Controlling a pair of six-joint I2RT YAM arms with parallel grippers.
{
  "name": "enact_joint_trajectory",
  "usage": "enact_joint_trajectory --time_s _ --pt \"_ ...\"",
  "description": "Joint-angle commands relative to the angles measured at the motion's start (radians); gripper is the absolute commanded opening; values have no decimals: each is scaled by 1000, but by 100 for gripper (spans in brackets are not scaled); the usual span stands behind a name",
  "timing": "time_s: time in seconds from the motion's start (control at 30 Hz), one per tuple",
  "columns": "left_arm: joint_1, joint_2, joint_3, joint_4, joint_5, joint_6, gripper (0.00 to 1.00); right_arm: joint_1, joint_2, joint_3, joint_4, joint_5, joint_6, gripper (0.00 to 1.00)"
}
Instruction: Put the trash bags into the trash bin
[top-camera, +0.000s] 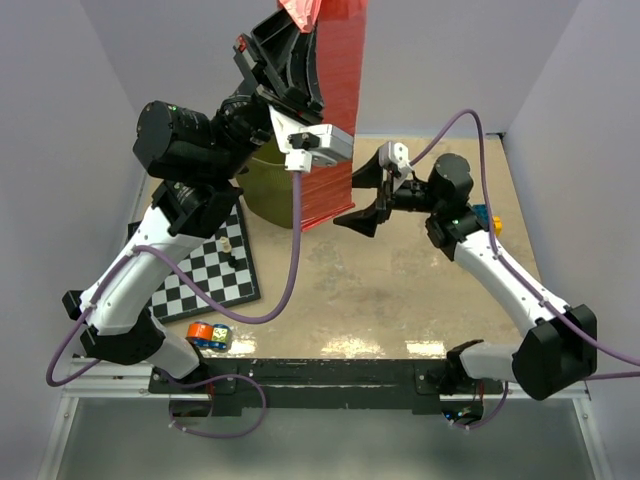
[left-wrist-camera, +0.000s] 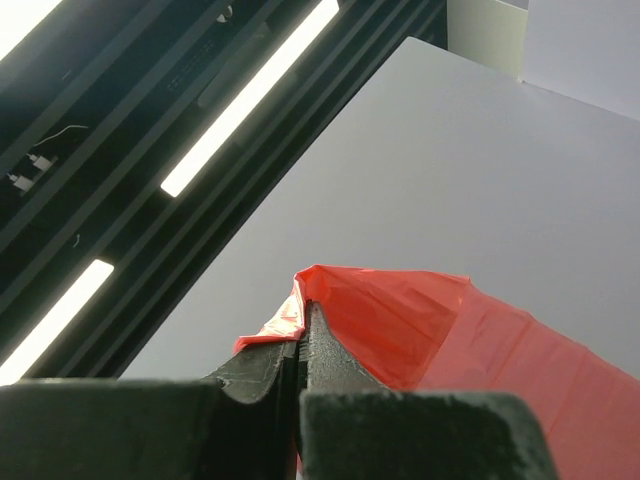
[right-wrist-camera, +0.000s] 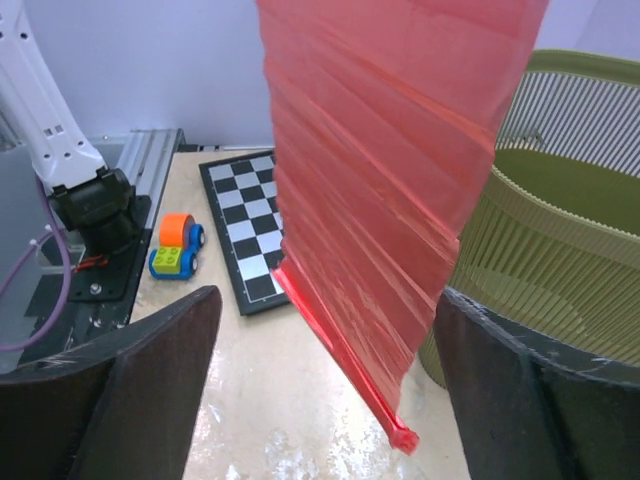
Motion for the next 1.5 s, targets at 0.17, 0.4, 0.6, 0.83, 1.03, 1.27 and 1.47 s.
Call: enact_joint_trajectory --time_s 0.17,0.4,0.6,0.83,1.03,1.27,1.47 --pt "-5 -37 29 76 -44 43 0 2 48 -10 113 46 106 71" --pt "-5 -55 12 90 -69 57 0 2 49 -33 138 43 127 47" --pt "-5 -73 -26 106 -92 63 0 2 57 -33 159 40 144 29" --pt "-5 -83 -45 116 -87 60 0 2 57 -42 194 37 180 80" --pt "-5 -80 -40 113 -66 63 0 49 78 1 188 9 146 90" --pt "-5 -72 -27 119 -60 60 0 85 138 45 219 37 157 90" --pt "-5 -73 -27 119 -63 69 0 92 195 90 286 40 229 90"
